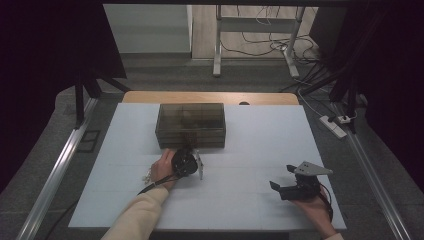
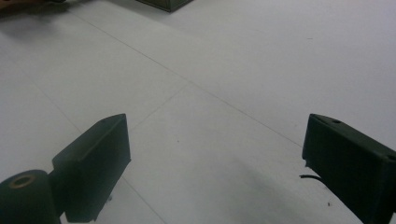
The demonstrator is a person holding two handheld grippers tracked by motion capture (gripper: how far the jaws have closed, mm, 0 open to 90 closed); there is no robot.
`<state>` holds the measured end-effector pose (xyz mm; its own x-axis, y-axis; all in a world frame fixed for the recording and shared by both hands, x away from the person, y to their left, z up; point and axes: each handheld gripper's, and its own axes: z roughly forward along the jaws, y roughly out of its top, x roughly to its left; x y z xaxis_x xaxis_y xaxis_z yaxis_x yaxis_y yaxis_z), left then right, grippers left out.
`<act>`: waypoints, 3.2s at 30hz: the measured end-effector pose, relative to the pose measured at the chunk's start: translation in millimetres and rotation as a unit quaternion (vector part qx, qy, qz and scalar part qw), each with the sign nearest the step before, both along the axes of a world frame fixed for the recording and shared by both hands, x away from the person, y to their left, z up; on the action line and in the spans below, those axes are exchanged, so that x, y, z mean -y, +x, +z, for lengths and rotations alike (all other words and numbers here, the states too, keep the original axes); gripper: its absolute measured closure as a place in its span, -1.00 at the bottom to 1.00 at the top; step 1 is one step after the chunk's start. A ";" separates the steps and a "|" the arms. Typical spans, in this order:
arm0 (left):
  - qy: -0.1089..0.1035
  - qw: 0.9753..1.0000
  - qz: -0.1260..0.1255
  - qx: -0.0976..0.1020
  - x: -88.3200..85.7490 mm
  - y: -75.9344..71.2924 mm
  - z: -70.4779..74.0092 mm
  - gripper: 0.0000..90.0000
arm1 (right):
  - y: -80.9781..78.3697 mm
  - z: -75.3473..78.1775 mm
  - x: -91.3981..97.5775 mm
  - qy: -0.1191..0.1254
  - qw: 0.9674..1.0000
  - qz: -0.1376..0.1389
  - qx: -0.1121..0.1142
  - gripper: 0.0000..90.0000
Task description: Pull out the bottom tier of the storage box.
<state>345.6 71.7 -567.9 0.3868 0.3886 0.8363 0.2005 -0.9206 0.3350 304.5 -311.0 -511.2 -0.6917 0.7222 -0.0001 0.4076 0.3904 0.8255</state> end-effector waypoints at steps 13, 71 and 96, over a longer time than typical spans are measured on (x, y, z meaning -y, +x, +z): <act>0.020 1.000 -0.013 0.011 2.2 -0.7 -1.3 0.73 | 0.3 -0.1 0.1 -0.002 1.000 0.000 -0.001 -0.84; -0.004 1.000 -0.004 -0.005 -2.4 -10.5 0.8 0.77 | -0.4 -0.2 1.7 -0.002 1.000 -0.007 0.000 -0.83; -0.032 0.999 0.019 -0.029 0.7 1.3 5.5 0.59 | -0.6 -0.2 1.2 -0.002 1.000 -0.005 -0.002 -0.84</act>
<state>346.9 71.0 -562.4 0.4178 0.4564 0.7856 0.2562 -0.8887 0.3801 304.0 -312.2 -511.4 -0.6847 0.7289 -0.0005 0.4149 0.3902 0.8220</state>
